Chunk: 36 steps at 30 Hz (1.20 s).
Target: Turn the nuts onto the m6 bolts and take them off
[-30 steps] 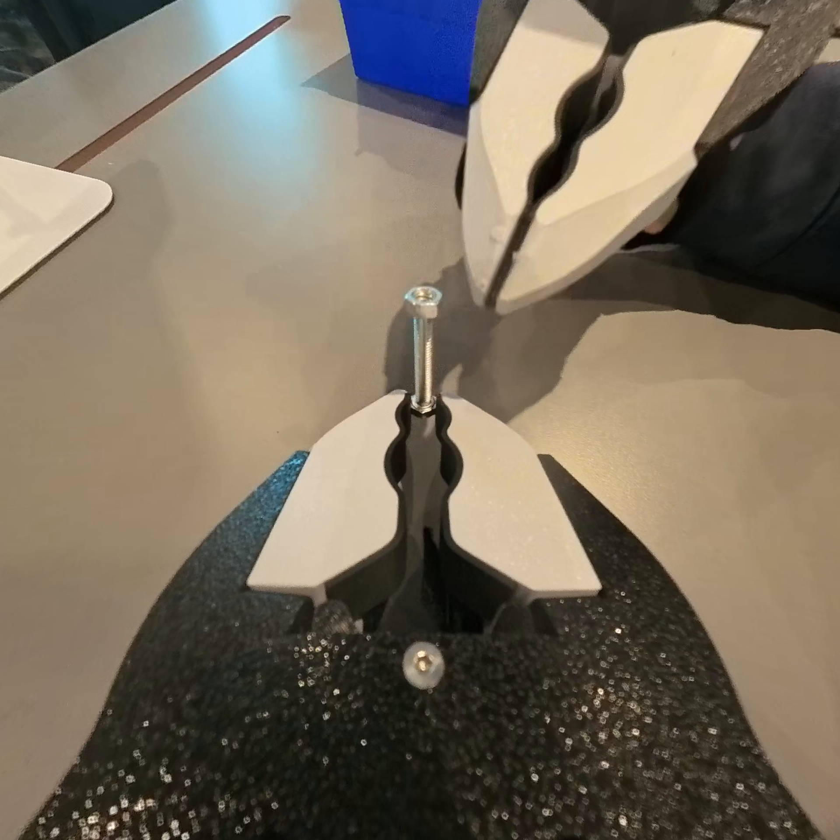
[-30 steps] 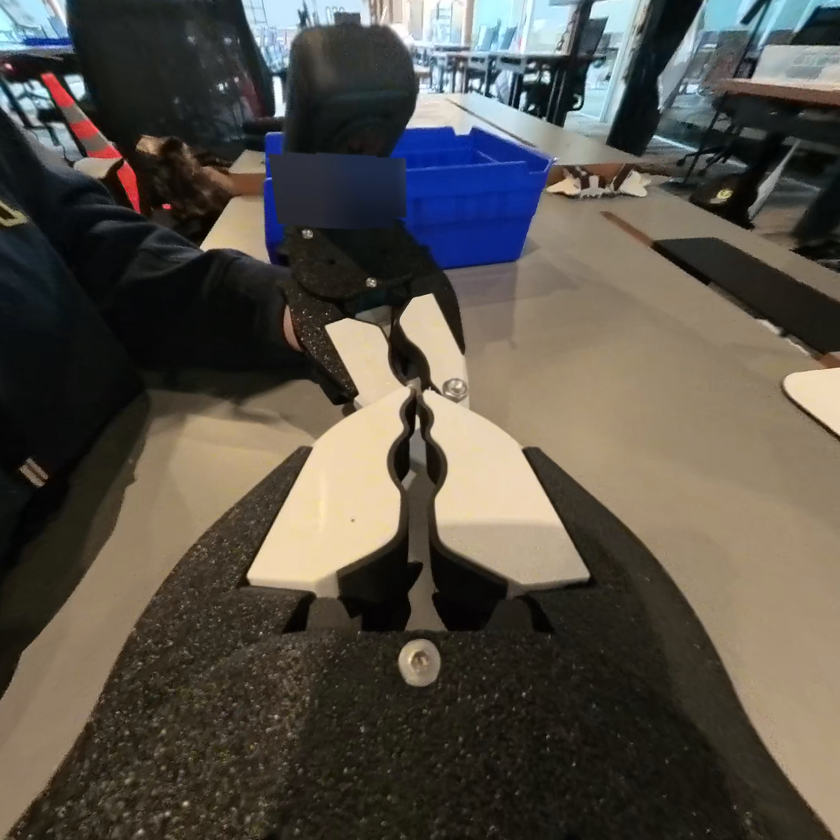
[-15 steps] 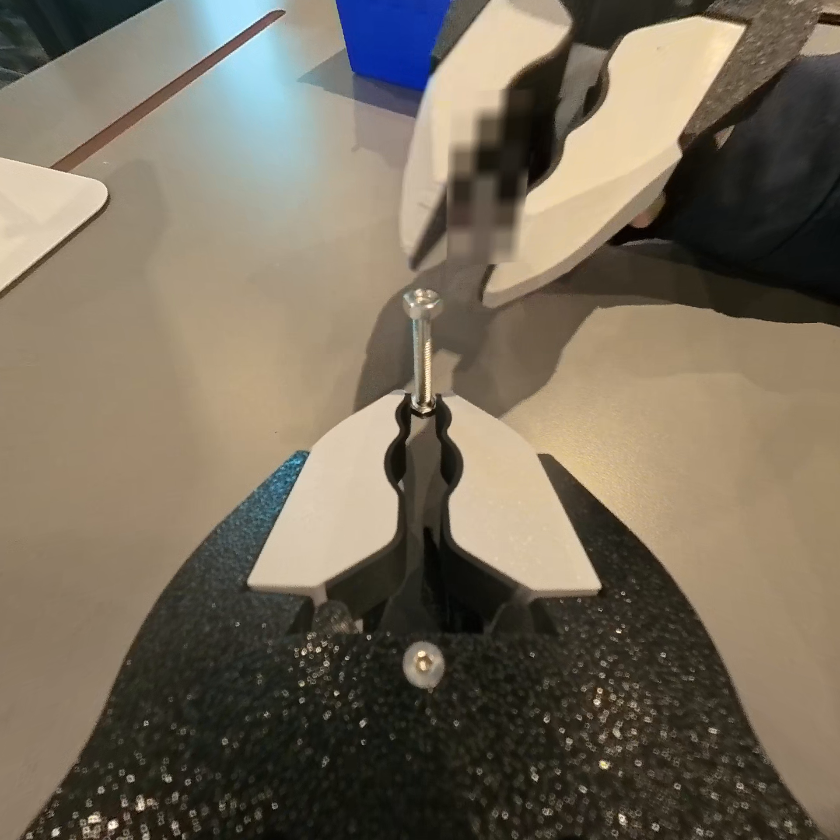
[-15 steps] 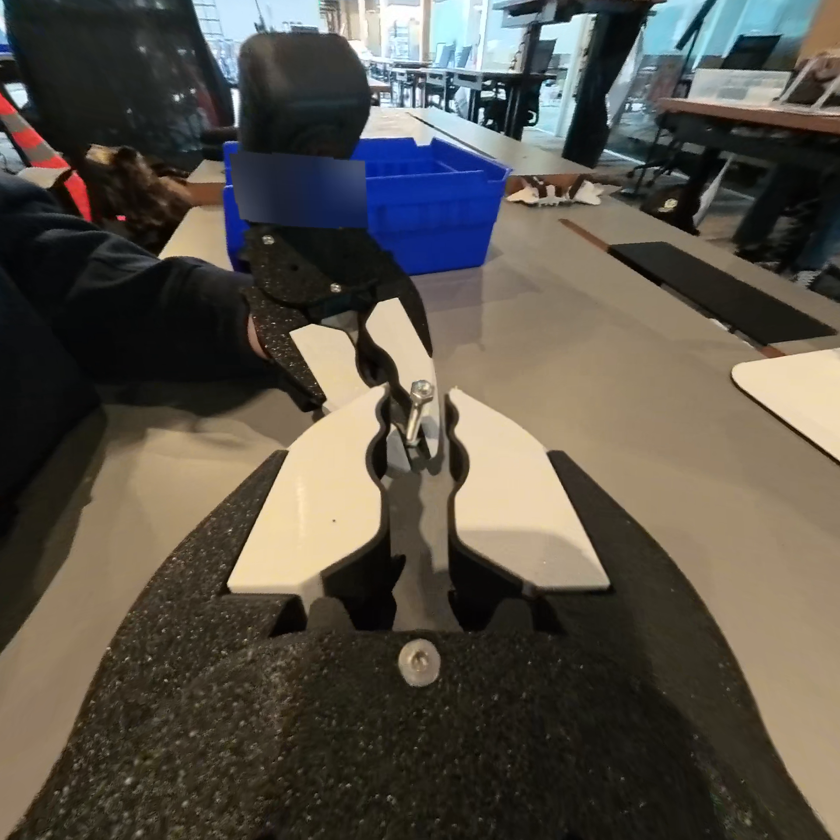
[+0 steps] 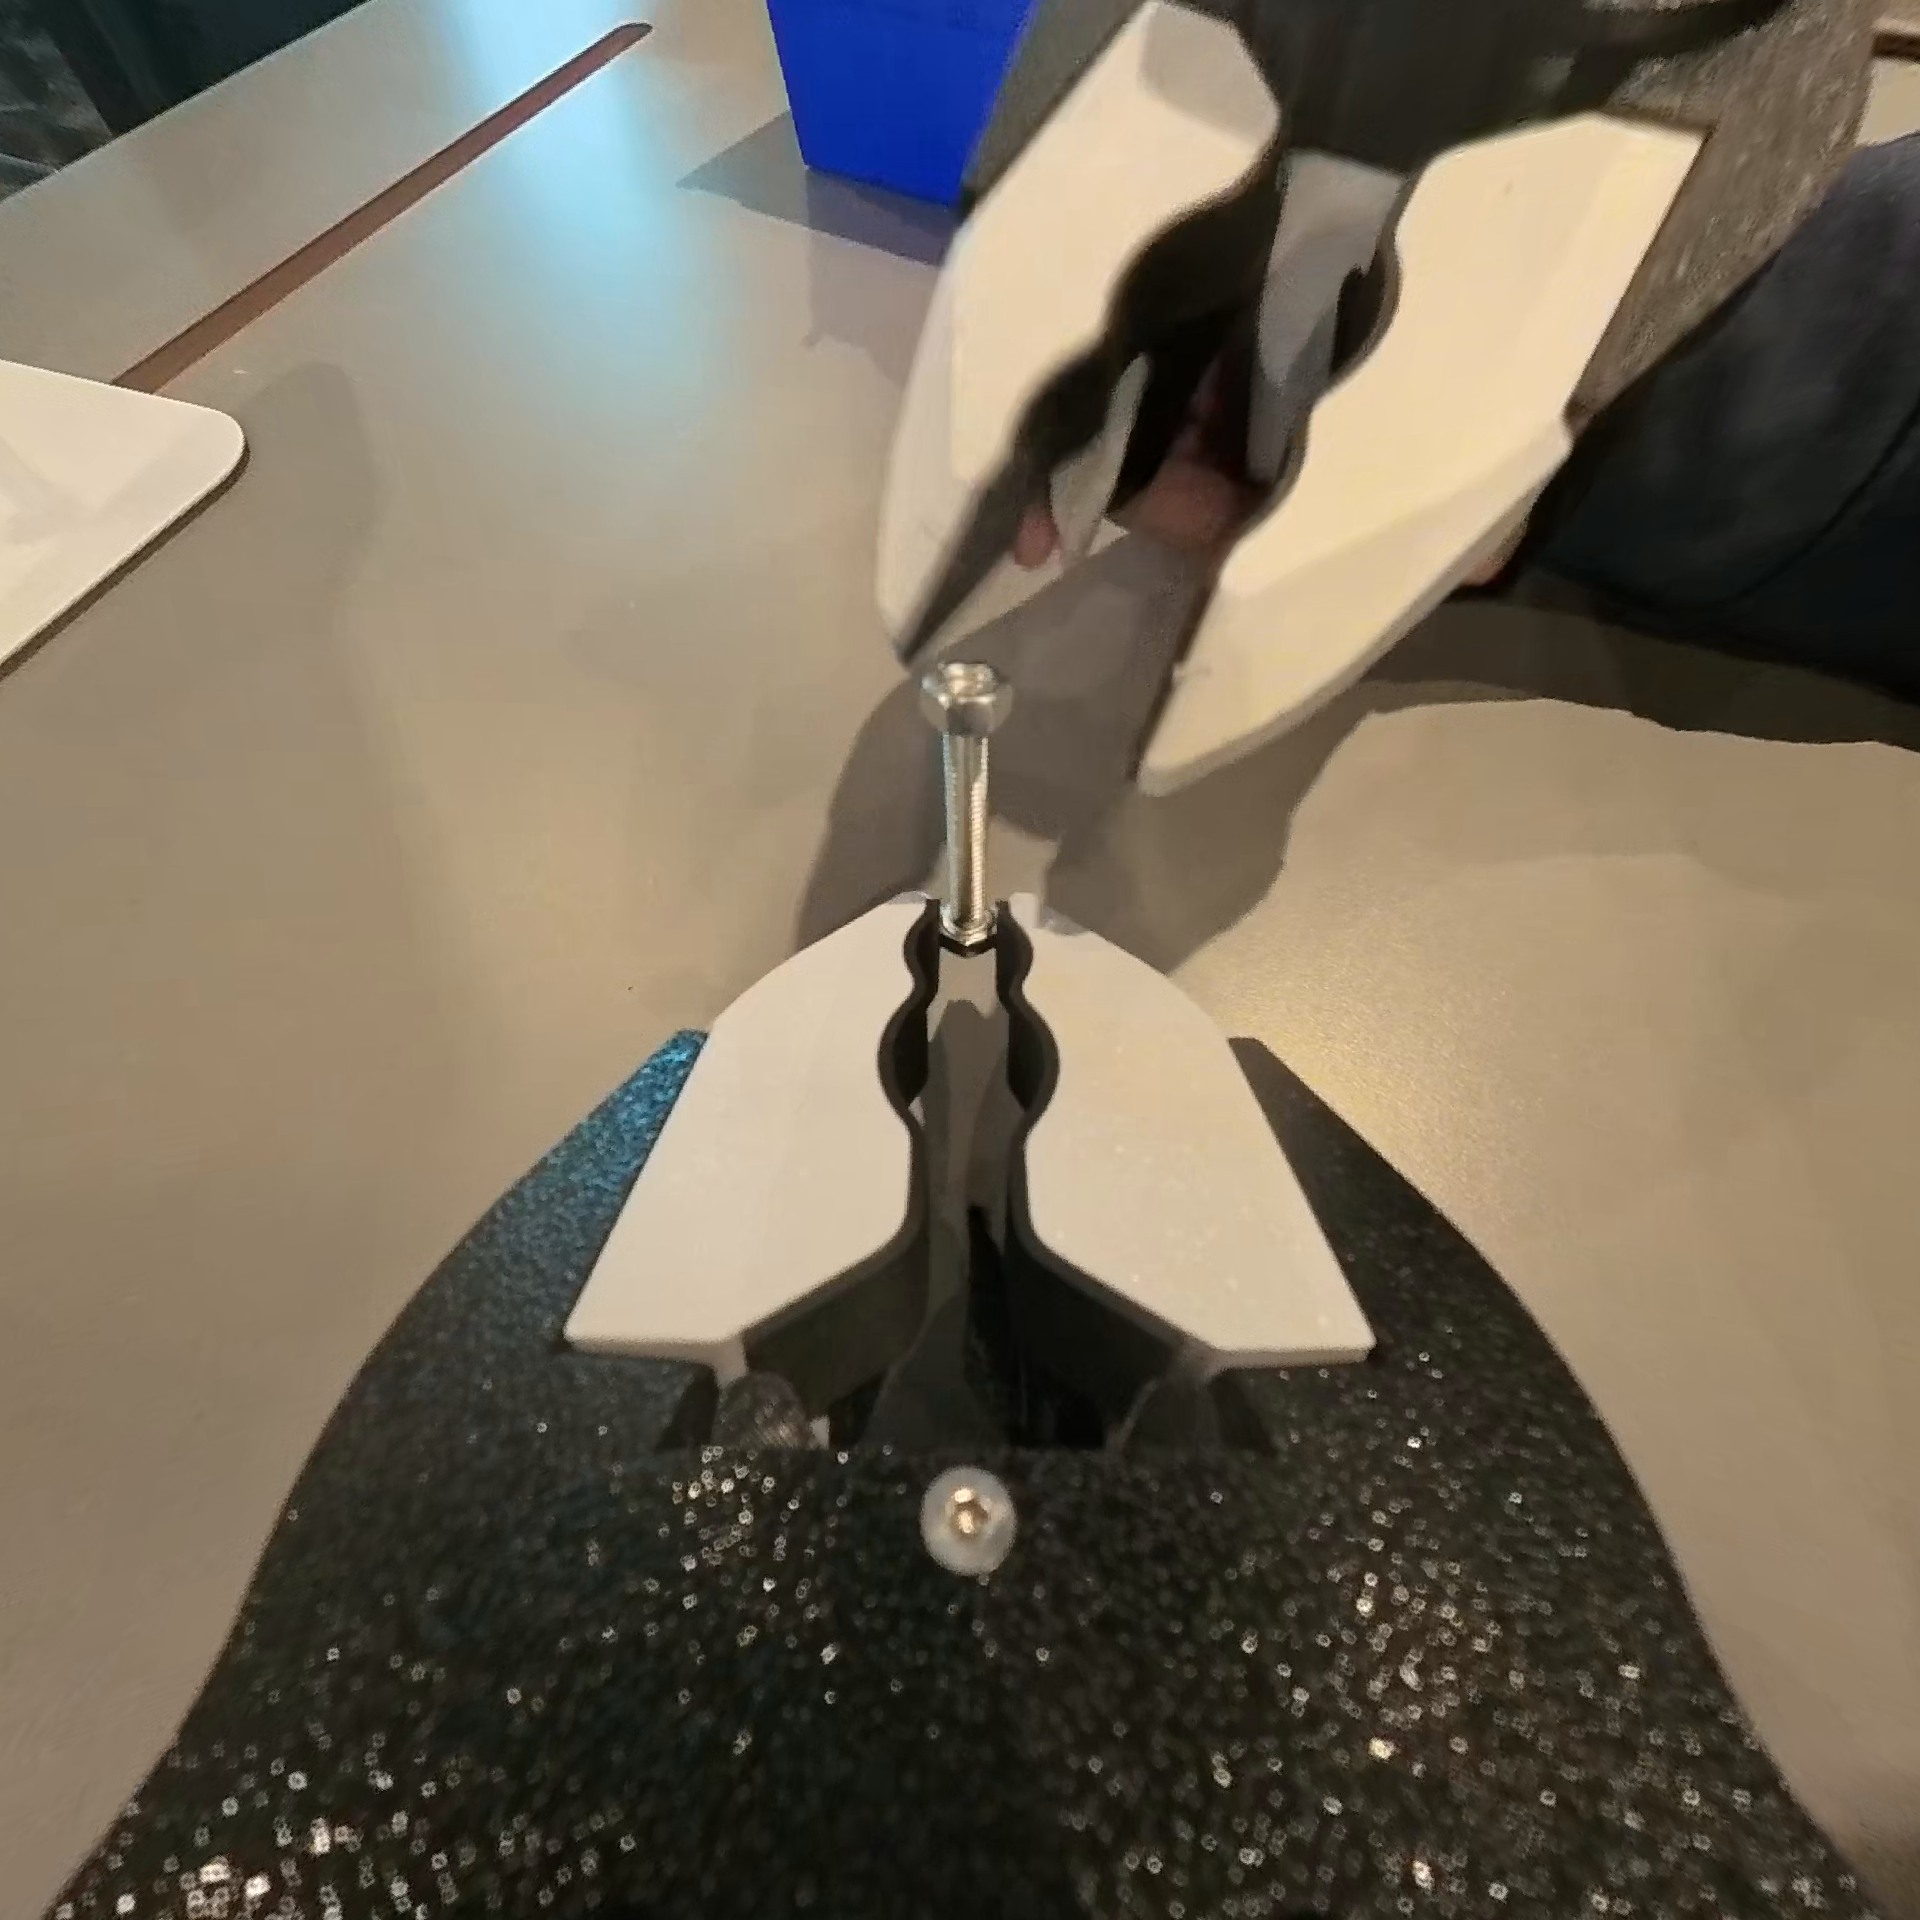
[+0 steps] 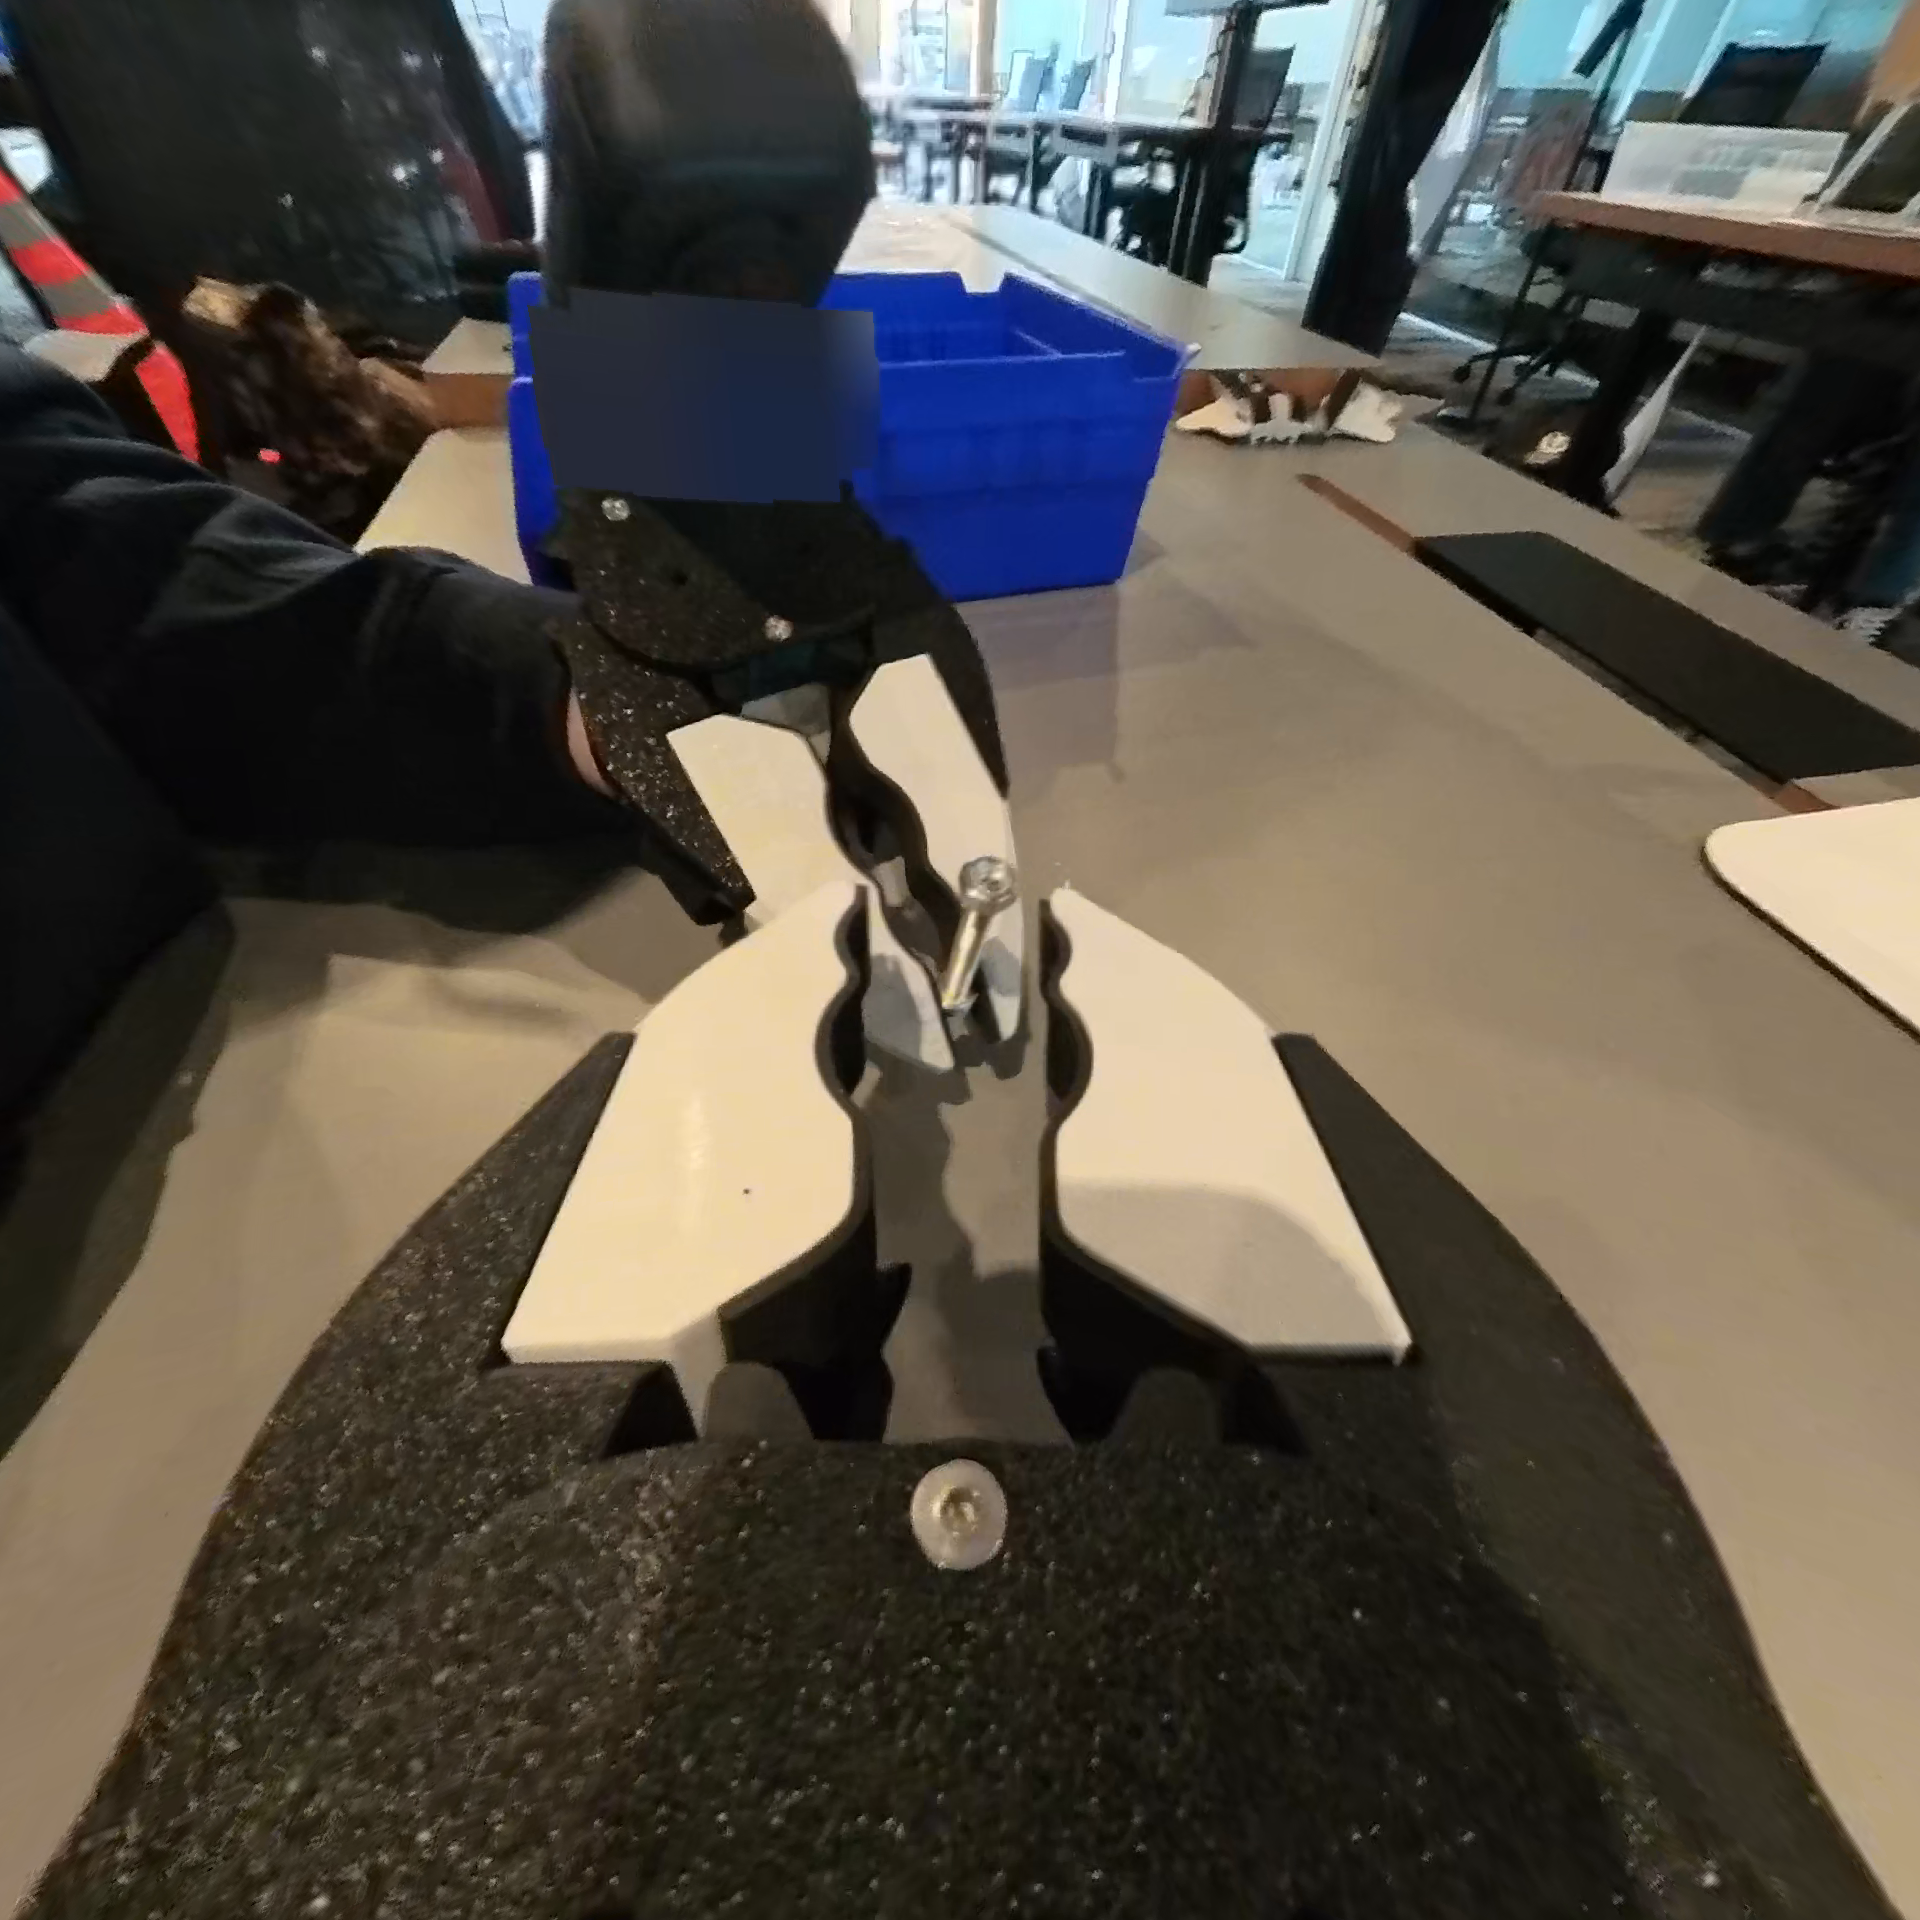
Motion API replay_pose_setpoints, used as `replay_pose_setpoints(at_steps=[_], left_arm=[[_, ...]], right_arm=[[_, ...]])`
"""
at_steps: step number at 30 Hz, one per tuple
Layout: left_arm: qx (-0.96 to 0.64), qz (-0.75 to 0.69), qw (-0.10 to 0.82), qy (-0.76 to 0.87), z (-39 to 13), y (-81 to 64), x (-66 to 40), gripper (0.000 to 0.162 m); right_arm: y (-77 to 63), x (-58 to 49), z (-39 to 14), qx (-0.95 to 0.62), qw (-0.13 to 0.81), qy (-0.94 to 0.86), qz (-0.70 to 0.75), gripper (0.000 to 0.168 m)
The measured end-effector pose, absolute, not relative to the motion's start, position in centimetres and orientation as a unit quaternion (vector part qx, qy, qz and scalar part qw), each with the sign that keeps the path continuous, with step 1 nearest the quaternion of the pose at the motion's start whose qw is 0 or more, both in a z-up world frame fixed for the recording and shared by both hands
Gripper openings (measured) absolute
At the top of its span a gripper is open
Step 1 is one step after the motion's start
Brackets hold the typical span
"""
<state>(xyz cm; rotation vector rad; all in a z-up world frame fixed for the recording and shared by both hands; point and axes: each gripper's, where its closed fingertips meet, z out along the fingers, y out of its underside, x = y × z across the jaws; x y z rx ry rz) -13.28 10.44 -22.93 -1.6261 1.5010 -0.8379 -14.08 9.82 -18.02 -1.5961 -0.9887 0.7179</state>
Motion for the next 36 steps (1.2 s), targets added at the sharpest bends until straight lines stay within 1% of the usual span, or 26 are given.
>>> replay_pose_setpoints(at_steps=[2,4,5,11,12,14,15,16,21,23,25,26,27,30,34,36], left_arm=[[-0.636,-0.329,0.378,0.586,-22.9,10.5,-13.3,0.01],[-0.636,-0.329,0.378,0.586,-22.9,10.5,-13.3,0.01],[-0.636,-0.329,0.378,0.587,-22.9,10.4,-13.3,0.01],[-0.637,-0.328,0.377,0.587,-23.0,10.5,-13.3,0.01],[-0.637,-0.329,0.377,0.587,-23.0,10.5,-13.3,0.01],[-0.636,-0.329,0.376,0.588,-23.0,10.4,-13.3,0.01],[-0.636,-0.328,0.376,0.588,-23.0,10.4,-13.3,0.01],[-0.636,-0.327,0.376,0.589,-23.0,10.4,-13.3,0.01],[-0.634,-0.318,0.377,0.596,-23.2,10.4,-13.2,0.01],[-0.633,-0.316,0.379,0.596,-23.2,10.4,-13.2,0.01],[-0.632,-0.317,0.379,0.597,-23.2,10.3,-13.2,0.01],[-0.633,-0.315,0.381,0.596,-23.2,10.4,-13.2,0.01],[-0.633,-0.316,0.381,0.595,-23.2,10.4,-13.2,0.01],[-0.633,-0.318,0.381,0.594,-23.1,10.4,-13.2,0.01],[-0.633,-0.32,0.38,0.594,-23.1,10.4,-13.2,0.01],[-0.635,-0.319,0.381,0.591,-23.1,10.5,-13.2,0.01]], right_arm=[[8.8,-14.4,-18.2,-0.662,0.515,-0.436,0.326,0.008],[8.5,-14.5,-17.6,-0.653,0.517,-0.429,0.35,0.005],[8.8,-14.3,-17.4,-0.652,0.525,-0.421,0.349,0.007],[10.0,-13.9,-17.5,-0.662,0.552,-0.402,0.309,0.032],[9.8,-14.0,-17.7,-0.663,0.546,-0.409,0.31,0.03],[8.7,-14.3,-17.9,-0.655,0.52,-0.433,0.336,0.005],[8.5,-14.3,-17.7,-0.651,0.517,-0.433,0.348,0.003],[8.6,-14.2,-17.4,-0.649,0.524,-0.425,0.351,0.004],[9.7,-13.8,-17.0,-0.652,0.556,-0.402,0.323,0.027],[9.7,-14.0,-17.5,-0.657,0.548,-0.409,0.318,0.029],[9.0,-14.2,-17.8,-0.656,0.529,-0.424,0.33,0.013],[8.5,-14.2,-17.7,-0.65,0.521,-0.433,0.345,0.001],[8.5,-14.1,-17.3,-0.646,0.524,-0.427,0.354,0.001],[9.3,-13.5,-16.9,-0.647,0.55,-0.409,0.334,0.013],[9.8,-13.7,-17.5,-0.659,0.55,-0.404,0.316,0.027],[9.8,-13.8,-17.8,-0.661,0.547,-0.411,0.31,0.028]])
